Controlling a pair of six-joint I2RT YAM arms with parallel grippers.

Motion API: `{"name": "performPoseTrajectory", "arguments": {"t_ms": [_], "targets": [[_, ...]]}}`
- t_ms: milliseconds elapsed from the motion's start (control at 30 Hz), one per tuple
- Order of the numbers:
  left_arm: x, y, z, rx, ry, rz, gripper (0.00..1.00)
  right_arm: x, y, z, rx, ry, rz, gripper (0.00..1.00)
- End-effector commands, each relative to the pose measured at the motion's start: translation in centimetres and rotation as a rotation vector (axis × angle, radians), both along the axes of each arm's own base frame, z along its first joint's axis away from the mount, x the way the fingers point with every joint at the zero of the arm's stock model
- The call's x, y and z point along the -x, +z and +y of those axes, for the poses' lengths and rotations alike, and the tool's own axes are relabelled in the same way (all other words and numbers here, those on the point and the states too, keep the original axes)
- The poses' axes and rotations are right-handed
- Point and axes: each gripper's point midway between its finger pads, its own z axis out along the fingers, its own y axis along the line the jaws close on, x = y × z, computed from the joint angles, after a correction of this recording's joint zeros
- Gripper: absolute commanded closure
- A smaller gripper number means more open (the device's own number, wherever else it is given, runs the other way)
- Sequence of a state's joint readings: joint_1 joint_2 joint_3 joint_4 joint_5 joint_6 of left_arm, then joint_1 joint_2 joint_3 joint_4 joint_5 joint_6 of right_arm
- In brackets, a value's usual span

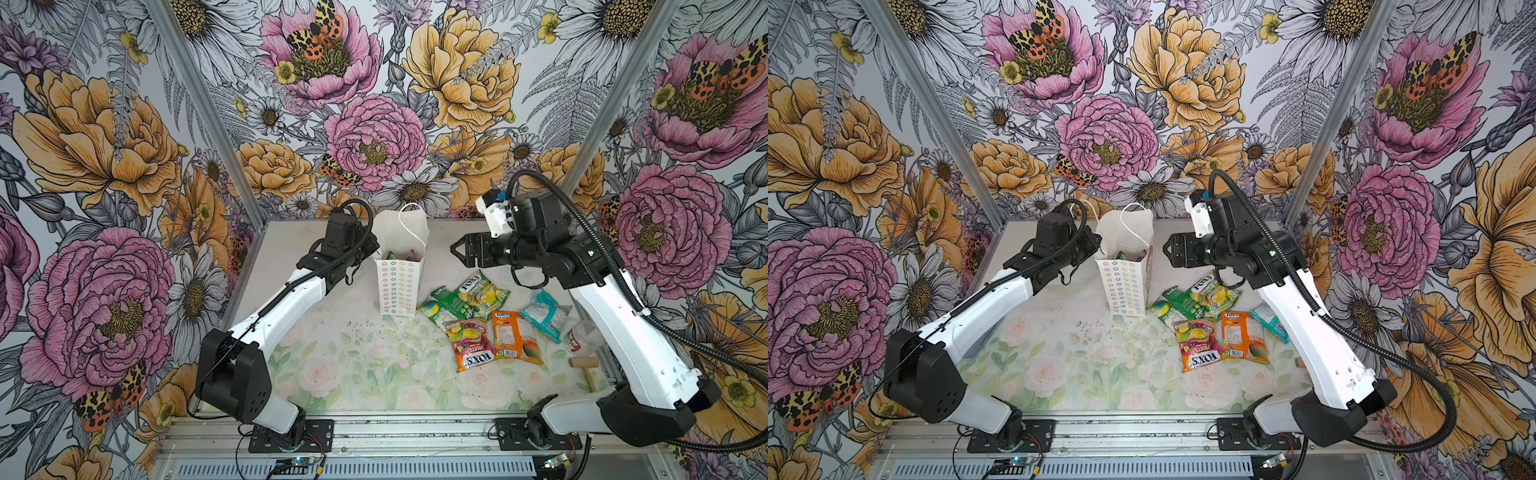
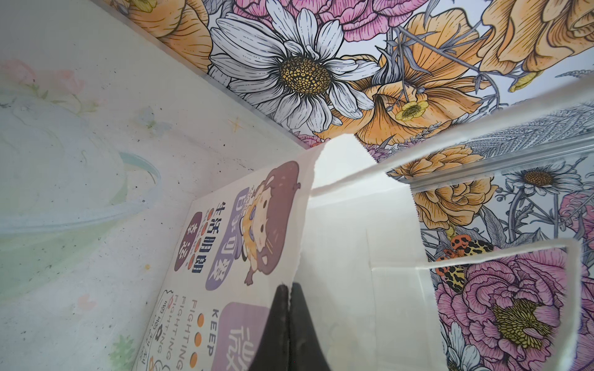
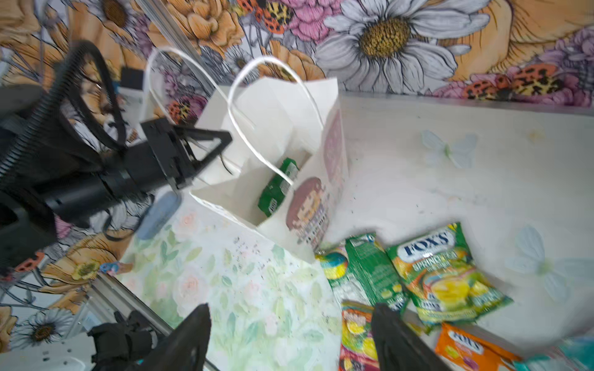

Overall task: Place the snacks into the paper bag
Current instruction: Pick up the snack at the center of the table.

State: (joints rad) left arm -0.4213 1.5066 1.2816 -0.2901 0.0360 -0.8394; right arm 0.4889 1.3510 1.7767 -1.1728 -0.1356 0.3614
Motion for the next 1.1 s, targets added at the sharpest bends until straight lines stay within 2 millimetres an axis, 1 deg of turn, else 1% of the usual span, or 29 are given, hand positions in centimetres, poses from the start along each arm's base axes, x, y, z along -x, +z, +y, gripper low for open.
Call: {"name": "performPoseTrajectory", "arguments": {"t_ms": [0,67,233,267,333,433,500,600,833,1067], "targets": [[-0.1,1.2,0.3,0.027,0.009,-0.032,1.00,1.6,-4.4,-2.8,0.138,-0.056,0.103,0.12],[-0.1,1.0,0.2,0.030,0.008,-0.027,1.00,2.6,-6.8,-3.9,0.179,-0.090,0.160,0.09],[-0.1,1.1,0.1,0.036,0.005,-0.029,1.00,4.6,-12.3,-5.7,0.244,-0.160,0.288,0.01],[-0.1,1.1,0.0,0.037,0.004,-0.030,1.00,4.8,-13.1,-6.0,0.251,-0.173,0.303,0.01],[-0.1,1.2,0.1,0.036,0.006,-0.030,1.00,5.5,-15.3,-6.5,0.267,-0.197,0.339,0.00],[-0.1,1.1,-0.1,0.037,0.000,-0.028,1.00,6.1,-17.8,-7.0,0.274,-0.235,0.377,0.00],[-0.1,1.0,0.0,0.037,0.003,-0.026,1.00,6.3,-19.2,-6.8,0.257,-0.242,0.395,0.00],[0.0,1.0,0.1,0.036,0.005,-0.025,1.00,6.4,-20.9,-6.5,0.235,-0.256,0.413,0.00],[0.2,1.2,0.3,0.035,0.013,-0.029,1.00,5.7,-23.9,-6.4,0.240,-0.286,0.430,0.00],[0.3,1.3,0.4,0.032,0.018,-0.030,1.00,4.9,-25.9,-6.1,0.246,-0.303,0.440,0.00]]}}
